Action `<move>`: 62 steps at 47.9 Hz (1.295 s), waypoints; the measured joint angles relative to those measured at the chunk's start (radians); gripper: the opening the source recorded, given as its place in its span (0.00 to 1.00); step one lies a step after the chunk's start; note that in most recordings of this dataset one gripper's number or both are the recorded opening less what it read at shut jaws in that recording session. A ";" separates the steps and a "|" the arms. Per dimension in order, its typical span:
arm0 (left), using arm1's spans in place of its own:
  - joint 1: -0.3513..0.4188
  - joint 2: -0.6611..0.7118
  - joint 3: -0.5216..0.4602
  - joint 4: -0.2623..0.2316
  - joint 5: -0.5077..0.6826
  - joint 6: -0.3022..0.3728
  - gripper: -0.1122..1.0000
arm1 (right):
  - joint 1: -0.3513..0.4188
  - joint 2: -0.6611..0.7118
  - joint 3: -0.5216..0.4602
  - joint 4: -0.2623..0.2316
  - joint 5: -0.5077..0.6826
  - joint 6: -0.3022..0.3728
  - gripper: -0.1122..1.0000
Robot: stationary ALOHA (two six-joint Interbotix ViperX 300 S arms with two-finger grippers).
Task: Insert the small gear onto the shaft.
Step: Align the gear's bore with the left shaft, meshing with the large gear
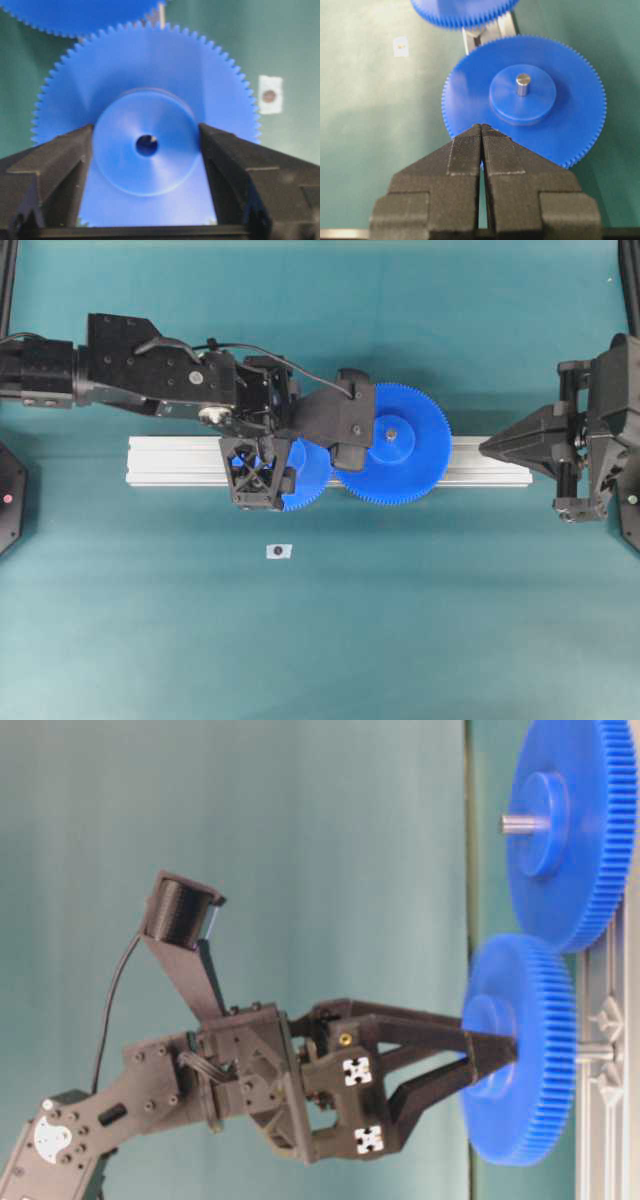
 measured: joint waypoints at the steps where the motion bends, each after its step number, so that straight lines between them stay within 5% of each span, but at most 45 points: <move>1: 0.000 0.000 0.002 0.000 -0.002 -0.002 0.73 | -0.002 -0.002 0.000 -0.002 0.000 0.000 0.12; 62: 0.006 -0.020 0.034 0.002 0.026 -0.009 0.73 | -0.002 -0.017 0.000 0.000 -0.002 0.002 0.12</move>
